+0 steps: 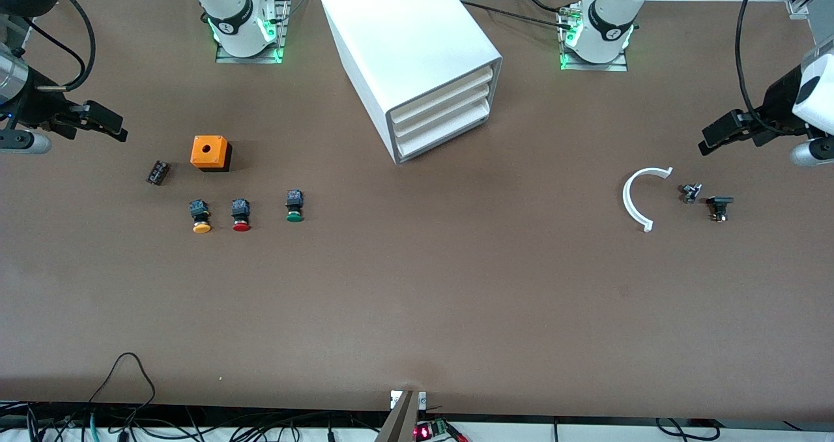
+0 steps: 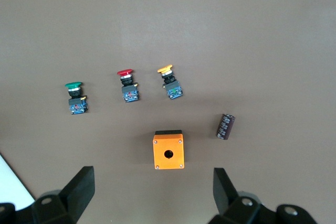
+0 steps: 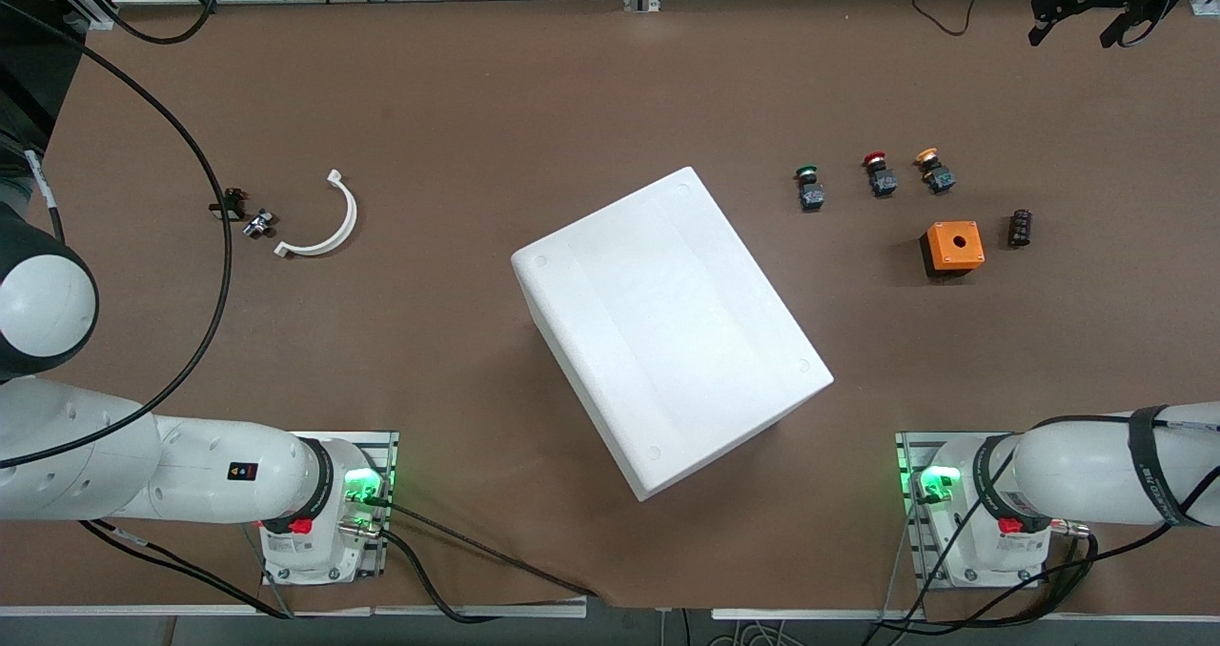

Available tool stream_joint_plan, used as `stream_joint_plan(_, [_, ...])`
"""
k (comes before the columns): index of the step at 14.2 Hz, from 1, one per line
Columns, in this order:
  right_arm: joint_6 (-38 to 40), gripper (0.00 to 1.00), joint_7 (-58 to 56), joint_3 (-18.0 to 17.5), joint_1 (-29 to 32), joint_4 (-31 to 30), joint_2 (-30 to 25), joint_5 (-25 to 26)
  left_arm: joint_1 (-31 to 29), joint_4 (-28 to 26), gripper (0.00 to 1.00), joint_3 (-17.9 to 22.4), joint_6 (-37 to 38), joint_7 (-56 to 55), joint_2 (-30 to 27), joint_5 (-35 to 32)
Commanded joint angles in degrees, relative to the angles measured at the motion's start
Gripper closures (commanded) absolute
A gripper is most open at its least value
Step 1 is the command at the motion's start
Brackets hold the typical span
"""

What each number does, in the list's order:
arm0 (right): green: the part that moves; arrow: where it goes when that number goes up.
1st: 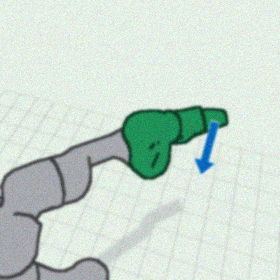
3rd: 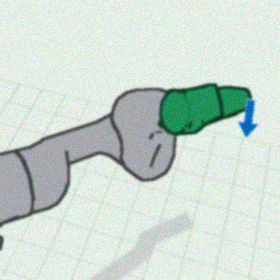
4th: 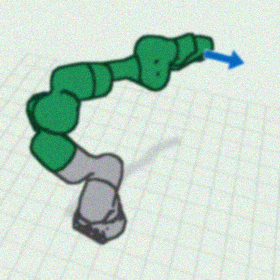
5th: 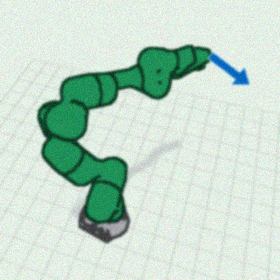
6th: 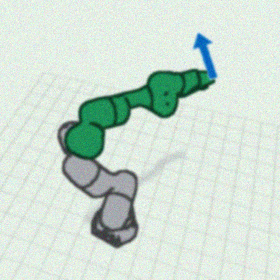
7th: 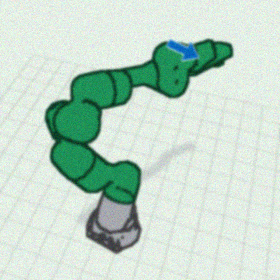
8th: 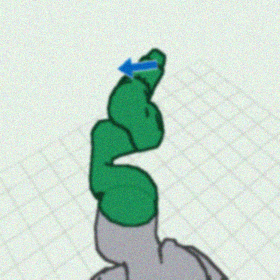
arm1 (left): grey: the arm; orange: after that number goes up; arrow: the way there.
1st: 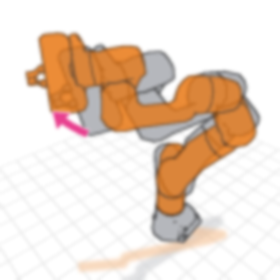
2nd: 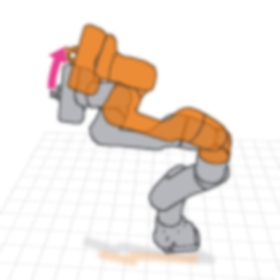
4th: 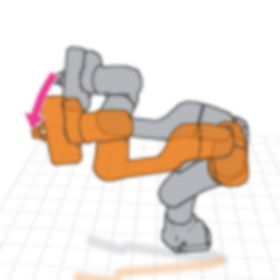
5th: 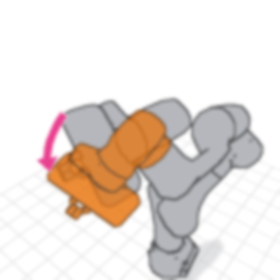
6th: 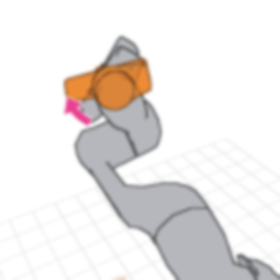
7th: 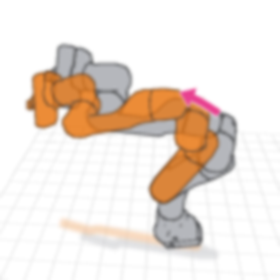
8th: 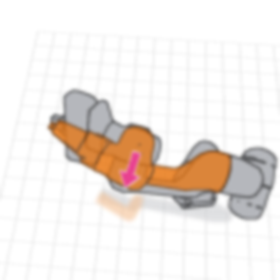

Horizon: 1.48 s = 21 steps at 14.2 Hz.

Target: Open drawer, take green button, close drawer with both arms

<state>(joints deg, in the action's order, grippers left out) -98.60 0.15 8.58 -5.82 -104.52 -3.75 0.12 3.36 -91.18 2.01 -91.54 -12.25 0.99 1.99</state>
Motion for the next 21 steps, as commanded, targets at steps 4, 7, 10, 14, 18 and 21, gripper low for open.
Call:
stream_joint_plan(4, [-0.28, 0.0, -0.42, 0.03, 0.02, -0.6, -1.17, 0.23, 0.95, 1.53, 0.0, -0.16, 1.8, 5.4, 0.6, -5.25])
stream_joint_plan(7, [-0.11, 0.0, -0.33, -0.06, 0.02, -0.6, -1.17, 0.23, 0.95, 1.62, 0.0, -0.42, 1.89, 4.87, 0.77, -4.99])
stream_joint_plan(10, [-0.02, 0.0, -0.42, -0.06, 0.02, -0.6, -1.17, 0.23, 0.51, 1.71, 0.0, -0.42, 1.98, 5.13, 0.77, -4.63])
stream_joint_plan(14, [-0.19, 0.0, -0.33, -0.06, 0.02, -0.6, -1.17, 0.32, 0.24, 1.88, 0.0, -0.16, 2.5, 5.31, 0.69, -2.44])
stream_joint_plan(18, [-0.19, 0.0, -0.33, -0.06, 0.02, -0.6, -1.17, 0.32, 0.24, 1.88, 0.0, -0.07, 2.5, 8.01, 0.68, -2.43])
stream_joint_plan(21, [-0.37, 0.0, -0.33, -0.06, 0.02, -0.51, -1.17, 0.32, 0.24, 2.84, 0.0, 0.02, 2.5, 12.78, 0.86, -2.35])
